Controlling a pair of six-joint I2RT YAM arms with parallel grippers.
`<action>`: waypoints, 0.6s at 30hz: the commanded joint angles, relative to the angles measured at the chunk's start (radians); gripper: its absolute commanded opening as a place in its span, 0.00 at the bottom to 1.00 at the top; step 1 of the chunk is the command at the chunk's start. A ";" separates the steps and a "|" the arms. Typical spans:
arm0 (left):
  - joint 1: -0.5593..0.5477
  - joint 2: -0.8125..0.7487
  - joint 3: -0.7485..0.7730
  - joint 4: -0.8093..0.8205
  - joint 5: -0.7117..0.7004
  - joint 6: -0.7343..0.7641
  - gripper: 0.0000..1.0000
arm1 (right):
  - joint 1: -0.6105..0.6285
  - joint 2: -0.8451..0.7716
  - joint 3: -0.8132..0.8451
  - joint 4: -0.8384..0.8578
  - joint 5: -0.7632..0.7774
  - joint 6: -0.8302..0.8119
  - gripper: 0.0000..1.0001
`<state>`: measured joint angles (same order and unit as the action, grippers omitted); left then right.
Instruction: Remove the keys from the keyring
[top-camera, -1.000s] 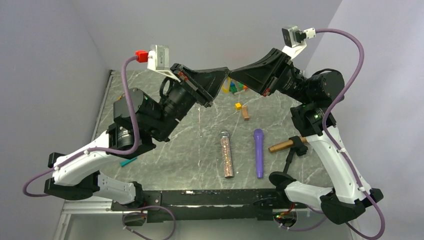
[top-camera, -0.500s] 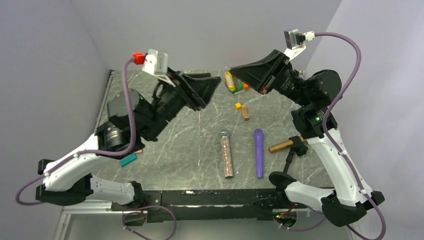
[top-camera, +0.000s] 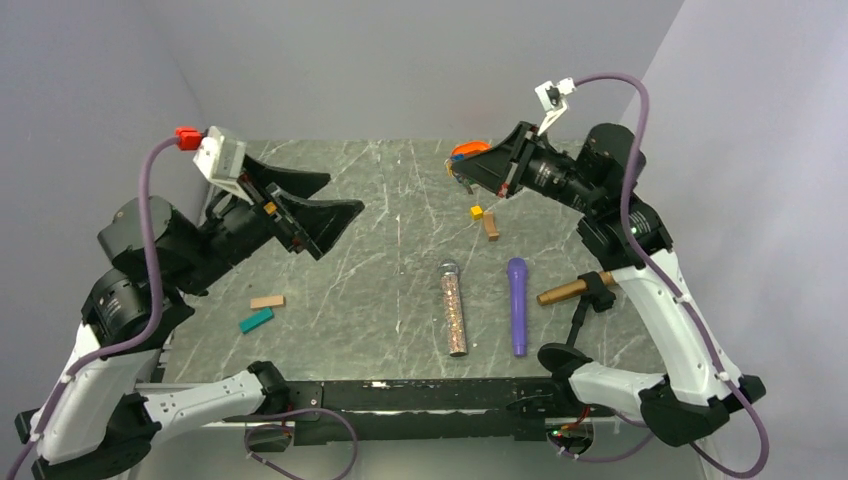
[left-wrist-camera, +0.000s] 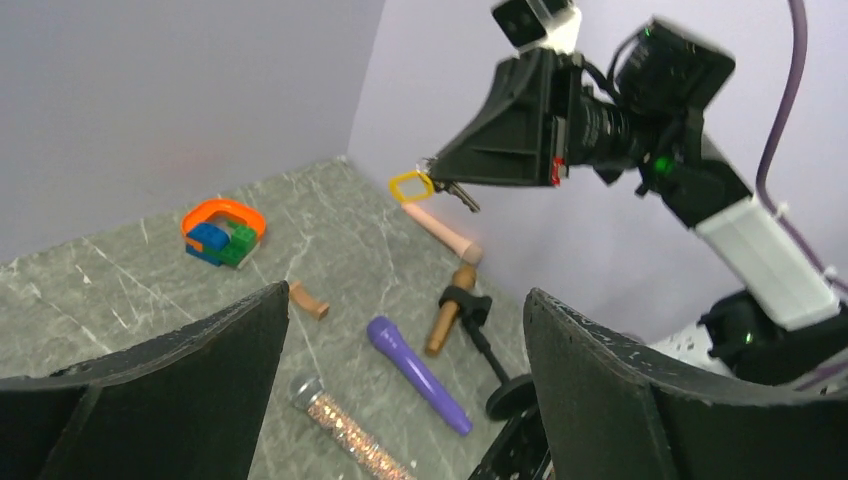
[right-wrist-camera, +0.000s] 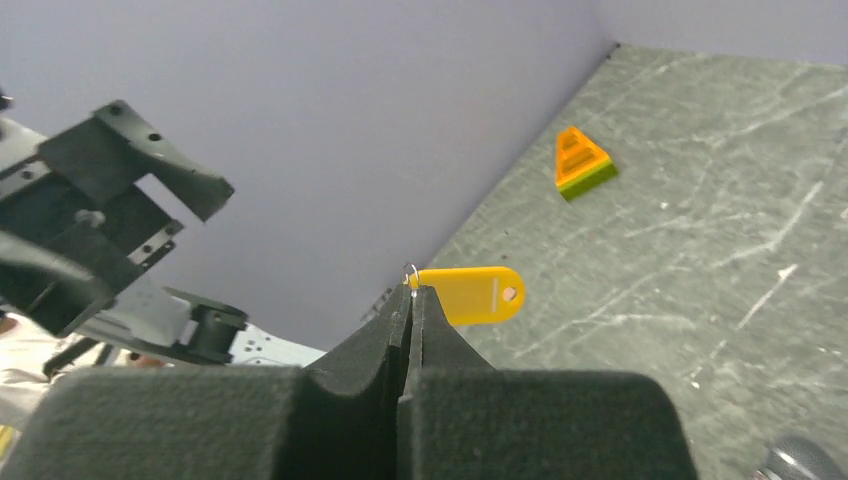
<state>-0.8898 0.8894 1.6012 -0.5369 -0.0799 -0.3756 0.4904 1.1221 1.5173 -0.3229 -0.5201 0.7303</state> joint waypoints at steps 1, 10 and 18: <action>0.077 0.093 0.058 -0.118 0.253 0.044 0.90 | -0.003 0.067 0.110 -0.166 -0.006 -0.139 0.00; 0.290 0.220 0.174 -0.216 0.530 0.079 0.88 | -0.028 0.126 -0.002 0.018 -0.241 -0.196 0.00; 0.495 0.274 0.201 -0.138 0.869 -0.034 0.81 | -0.029 0.213 0.006 0.251 -0.580 -0.059 0.00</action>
<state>-0.4549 1.1690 1.7657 -0.7654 0.5507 -0.3428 0.4614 1.3087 1.4754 -0.2470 -0.8883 0.6044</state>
